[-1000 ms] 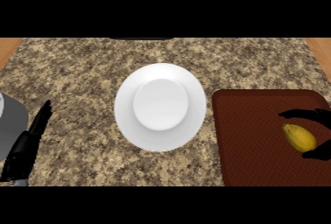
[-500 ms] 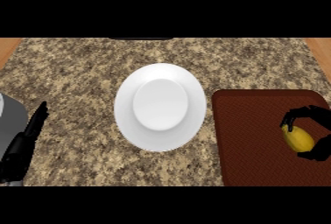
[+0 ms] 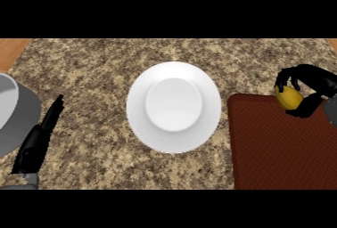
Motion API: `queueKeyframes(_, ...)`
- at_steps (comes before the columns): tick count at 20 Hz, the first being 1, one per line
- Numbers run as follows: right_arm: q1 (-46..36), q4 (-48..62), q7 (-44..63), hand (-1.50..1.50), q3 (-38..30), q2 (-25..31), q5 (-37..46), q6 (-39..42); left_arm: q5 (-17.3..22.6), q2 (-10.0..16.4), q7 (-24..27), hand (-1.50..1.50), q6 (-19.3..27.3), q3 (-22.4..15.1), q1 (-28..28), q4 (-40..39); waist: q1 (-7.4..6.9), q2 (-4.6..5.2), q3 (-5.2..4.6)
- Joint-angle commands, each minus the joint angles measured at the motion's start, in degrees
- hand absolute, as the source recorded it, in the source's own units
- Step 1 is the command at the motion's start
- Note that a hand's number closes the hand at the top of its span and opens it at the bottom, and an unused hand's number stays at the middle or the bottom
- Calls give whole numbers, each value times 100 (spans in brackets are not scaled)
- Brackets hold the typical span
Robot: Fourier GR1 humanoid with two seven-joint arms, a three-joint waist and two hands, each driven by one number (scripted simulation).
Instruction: Pick the lemon from the tray and place it in the plate
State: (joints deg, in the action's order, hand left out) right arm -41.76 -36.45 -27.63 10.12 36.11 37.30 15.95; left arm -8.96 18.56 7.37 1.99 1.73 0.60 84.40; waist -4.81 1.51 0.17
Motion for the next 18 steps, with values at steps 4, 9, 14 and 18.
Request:
queueKeyframes(4,-1034,928,-253,150,-368,-267,279,-1434,64,20,54,0,-124,26,10,-22,8,3,5)
queueKeyframes(9,-1633,1035,-1031,150,-855,-35,-61,-1683,104,131,-56,0,-96,234,-43,-65,114,-33,-1)
queueKeyframes(14,-1666,947,-2192,150,-1208,-359,-641,-1296,-77,-15,22,0,77,140,222,-12,273,-95,-6)
queueKeyframes(18,-2108,962,-2402,150,-1198,-345,-762,-397,-23,5,-59,0,-7,203,269,44,322,-116,-14)
